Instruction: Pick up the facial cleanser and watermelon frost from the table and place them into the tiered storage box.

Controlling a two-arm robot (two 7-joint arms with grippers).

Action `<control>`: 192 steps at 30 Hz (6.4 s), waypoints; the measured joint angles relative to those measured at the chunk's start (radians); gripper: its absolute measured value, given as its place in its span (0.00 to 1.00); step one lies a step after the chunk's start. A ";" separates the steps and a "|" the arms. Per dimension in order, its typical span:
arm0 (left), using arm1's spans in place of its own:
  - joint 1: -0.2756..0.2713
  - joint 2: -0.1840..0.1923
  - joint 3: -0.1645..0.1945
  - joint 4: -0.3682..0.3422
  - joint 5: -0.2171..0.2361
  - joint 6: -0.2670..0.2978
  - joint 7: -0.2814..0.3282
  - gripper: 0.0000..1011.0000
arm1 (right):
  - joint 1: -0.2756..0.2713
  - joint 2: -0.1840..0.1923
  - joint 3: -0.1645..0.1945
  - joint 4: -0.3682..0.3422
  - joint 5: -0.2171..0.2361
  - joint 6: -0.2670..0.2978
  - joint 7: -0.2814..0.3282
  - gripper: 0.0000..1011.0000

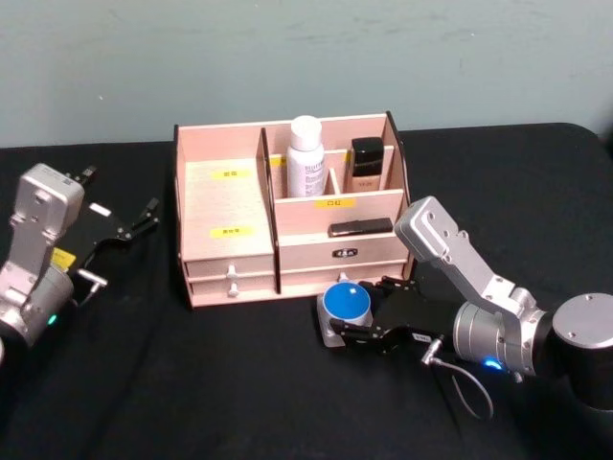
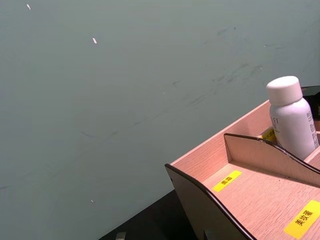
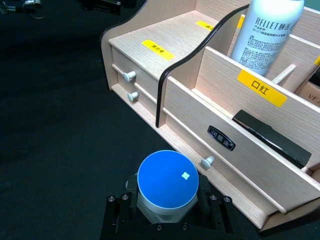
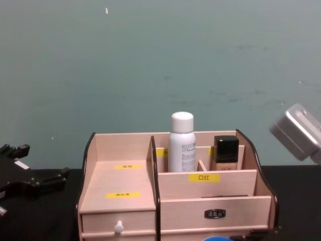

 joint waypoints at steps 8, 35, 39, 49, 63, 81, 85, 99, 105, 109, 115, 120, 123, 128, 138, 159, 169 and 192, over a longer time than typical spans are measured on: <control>0.000 0.000 0.000 0.000 0.000 0.000 0.000 1.00 | -0.001 0.000 0.001 0.000 0.002 -0.002 0.001 0.71; 0.000 0.000 0.000 0.000 0.000 0.000 0.000 1.00 | 0.132 -0.032 -0.084 -0.057 0.014 -0.016 0.081 0.71; 0.000 0.000 0.000 0.000 0.000 0.000 0.000 1.00 | 0.180 -0.058 -0.107 -0.035 0.006 -0.026 0.089 0.71; 0.000 0.000 0.000 0.000 0.000 0.000 0.000 1.00 | 0.298 -0.130 -0.148 0.066 -0.009 -0.049 0.102 0.71; 0.000 0.000 0.000 0.000 0.000 0.000 0.000 1.00 | 0.385 -0.203 -0.166 0.219 -0.024 -0.068 0.085 0.71; 0.000 0.000 0.000 0.000 0.000 0.000 0.000 1.00 | 0.427 -0.255 -0.174 0.306 -0.070 -0.068 0.060 0.71; 0.000 0.000 0.000 0.000 0.000 0.000 0.000 1.00 | 0.430 -0.262 -0.170 0.318 -0.075 -0.067 0.058 0.71; 0.000 0.000 0.000 0.000 0.000 0.000 0.000 1.00 | 0.429 -0.272 -0.164 0.325 -0.094 -0.058 0.047 0.71; 0.000 0.000 0.000 0.000 0.000 0.000 0.000 1.00 | 0.429 -0.271 -0.164 0.324 -0.092 -0.058 0.048 0.79; 0.000 0.000 0.000 0.000 0.000 0.000 0.000 1.00 | 0.428 -0.271 -0.164 0.324 -0.092 -0.058 0.049 0.87; 0.000 0.000 0.000 0.000 0.000 0.000 0.000 1.00 | 0.428 -0.271 -0.164 0.323 -0.091 -0.058 0.049 0.99; 0.000 0.000 0.000 0.000 0.000 0.000 0.000 1.00 | 0.417 -0.269 -0.152 0.311 -0.087 -0.062 0.051 0.99; 0.000 0.000 0.000 0.000 0.000 0.000 0.000 1.00 | 0.407 -0.261 -0.143 0.285 -0.085 -0.066 0.052 0.99; 0.000 0.000 0.000 0.000 0.000 0.000 0.000 1.00 | 0.374 -0.234 -0.127 0.209 -0.079 -0.075 0.050 0.99; 0.000 0.000 0.000 0.000 0.000 0.000 0.000 1.00 | 0.272 -0.167 -0.067 0.027 -0.081 -0.095 -0.022 0.99; 0.000 0.000 0.000 0.000 0.000 0.000 0.000 1.00 | 0.176 -0.122 0.032 -0.054 -0.111 -0.103 -0.127 0.99; 0.000 0.000 0.000 0.000 0.000 0.000 0.000 1.00 | 0.182 -0.125 0.023 -0.051 -0.111 -0.101 -0.120 0.99; 0.000 0.000 0.000 0.000 0.000 0.000 0.000 1.00 | 0.183 -0.188 0.091 0.004 -0.157 -0.090 -0.159 0.99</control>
